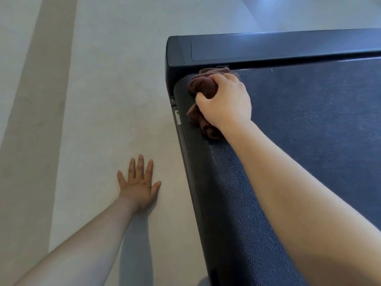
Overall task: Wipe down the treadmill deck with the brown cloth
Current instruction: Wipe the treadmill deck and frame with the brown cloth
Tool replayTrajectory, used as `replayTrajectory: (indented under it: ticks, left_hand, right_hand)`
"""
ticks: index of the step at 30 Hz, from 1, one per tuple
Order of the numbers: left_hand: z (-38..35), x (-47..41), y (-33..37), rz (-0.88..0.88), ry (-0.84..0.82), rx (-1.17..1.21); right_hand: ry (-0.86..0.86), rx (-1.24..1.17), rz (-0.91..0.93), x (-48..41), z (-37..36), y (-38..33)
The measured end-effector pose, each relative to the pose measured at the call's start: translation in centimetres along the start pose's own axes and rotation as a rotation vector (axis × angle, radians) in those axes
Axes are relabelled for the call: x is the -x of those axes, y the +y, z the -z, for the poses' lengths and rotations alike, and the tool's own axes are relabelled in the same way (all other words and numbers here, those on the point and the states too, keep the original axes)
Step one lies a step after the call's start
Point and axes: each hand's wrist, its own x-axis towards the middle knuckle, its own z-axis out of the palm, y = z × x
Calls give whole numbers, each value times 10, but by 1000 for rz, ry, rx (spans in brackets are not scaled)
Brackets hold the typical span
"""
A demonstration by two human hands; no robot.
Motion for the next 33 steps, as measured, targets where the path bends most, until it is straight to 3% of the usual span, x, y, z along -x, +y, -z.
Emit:
replayTrajectory:
  ticks: [3,7,15,19,23,27,33]
  left_hand:
    - [-14,5,1,7,174,34]
    - [-23,3,6,23,227,80]
    - [-13,-9,-3,2,23,74]
    - [0,-1,8,49,-3,29]
    - [21,14,17,44,4,178]
    - [54,45,21,-80,152,385]
    - [102,84,52,-249,528,575]
  right_hand:
    - [56,-2,43,41,6,16]
    - [105,-57,1,37,7,32]
    - [100,-47,-94,-38,3,36]
    - [62,20,-49,-27,4,33]
    - [-11,44,26,18,12,30]
    - [-60,18,107,82,25,31]
    - [-36,-51,182,148,38,53]
